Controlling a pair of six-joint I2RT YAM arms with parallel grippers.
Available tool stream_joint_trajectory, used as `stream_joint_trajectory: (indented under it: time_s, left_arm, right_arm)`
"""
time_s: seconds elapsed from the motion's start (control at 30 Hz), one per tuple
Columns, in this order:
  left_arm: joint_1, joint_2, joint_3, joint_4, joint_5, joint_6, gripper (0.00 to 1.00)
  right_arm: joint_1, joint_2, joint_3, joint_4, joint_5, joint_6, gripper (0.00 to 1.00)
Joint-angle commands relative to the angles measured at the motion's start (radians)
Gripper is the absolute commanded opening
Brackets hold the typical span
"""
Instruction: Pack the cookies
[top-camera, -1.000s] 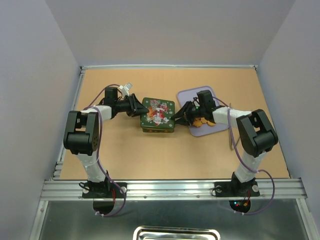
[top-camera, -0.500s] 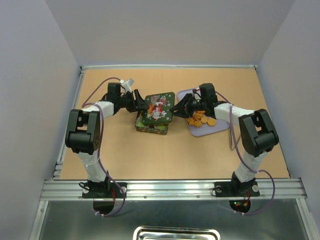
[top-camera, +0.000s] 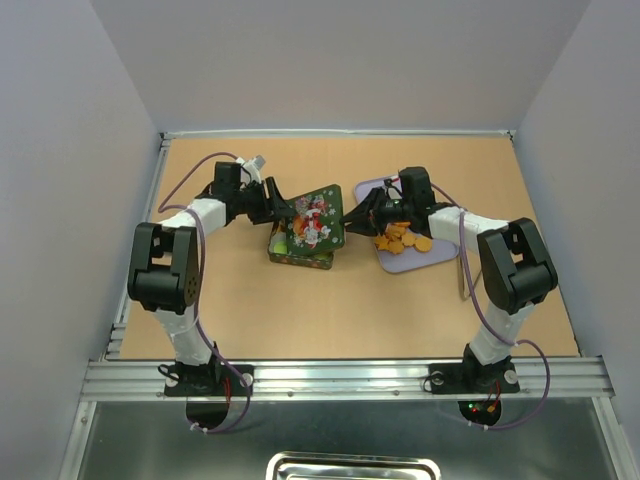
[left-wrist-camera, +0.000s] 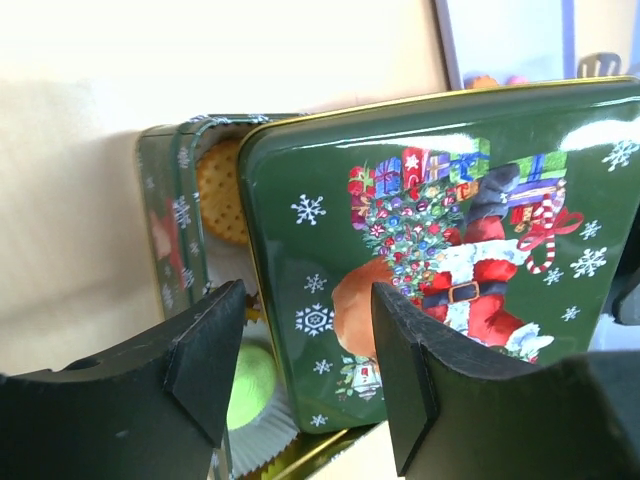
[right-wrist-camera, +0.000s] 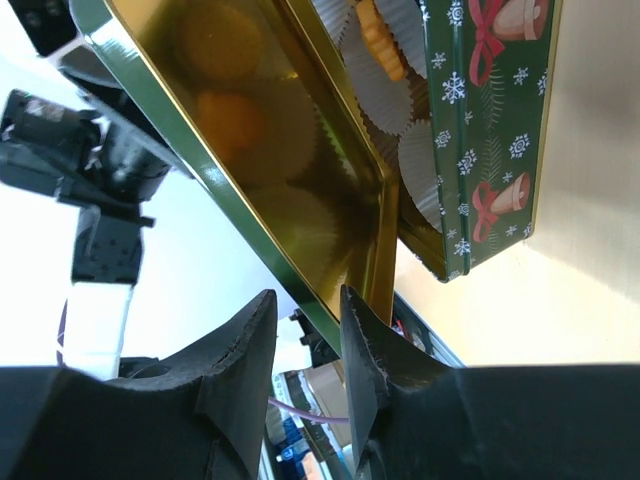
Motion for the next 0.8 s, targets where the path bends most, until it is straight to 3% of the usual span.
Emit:
stream_joint_trajectory:
  time_s: [0.0,0.27,0.77]
  left_arm:
    - [0.008,-0.104,0.082,-0.095,-0.083,0.043,0.64]
    - [0.026,-0.188,0.031,-0.091,-0.154,0.047,0.65]
    - [0.031,-0.102,-0.143,-0.026,-0.128,0.047,0.65]
  right_arm:
    - [0.002,-0.006,-0.025,0.049,-0.025,-0.015,0.37]
    - [0.002,0.0,-0.037,0.048,-0.025,-0.02,0.36]
    - [0.002,0.042,-0.069,0.049,-0.025,-0.029,0.33]
